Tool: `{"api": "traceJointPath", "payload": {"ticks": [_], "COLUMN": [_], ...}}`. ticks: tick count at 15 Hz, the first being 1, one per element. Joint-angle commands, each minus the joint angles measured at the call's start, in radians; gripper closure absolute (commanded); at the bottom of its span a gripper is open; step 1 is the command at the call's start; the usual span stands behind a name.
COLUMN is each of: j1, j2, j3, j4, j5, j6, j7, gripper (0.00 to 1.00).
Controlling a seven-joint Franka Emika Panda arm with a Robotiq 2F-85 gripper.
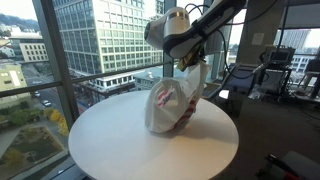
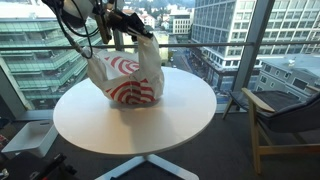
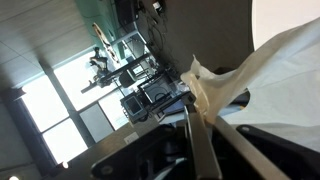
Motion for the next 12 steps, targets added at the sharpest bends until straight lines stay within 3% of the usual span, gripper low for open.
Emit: {"api": "traceJointPath", "payload": {"ticks": [1,4,5,7,12], "j1": [-0.03,-0.058,-0.073,-0.087,-0.107], "j2": [0.026,0.026,0.016,-0.017,-0.162], "j3": [0.021,0.036,0.046,0.056,0.059], "j4": [-0.012,-0.007,-0.005,-0.007,-0.012], "j5": [0.018,0.099,0.159,0.244,0.443], "j6": [-0.029,0.007,0.035,0.075,0.148], "j7": [0.003,-0.036,-0.061,-0.115,-0.271], "gripper": [0.97,0.94,0.7,0.67,0.3]}}
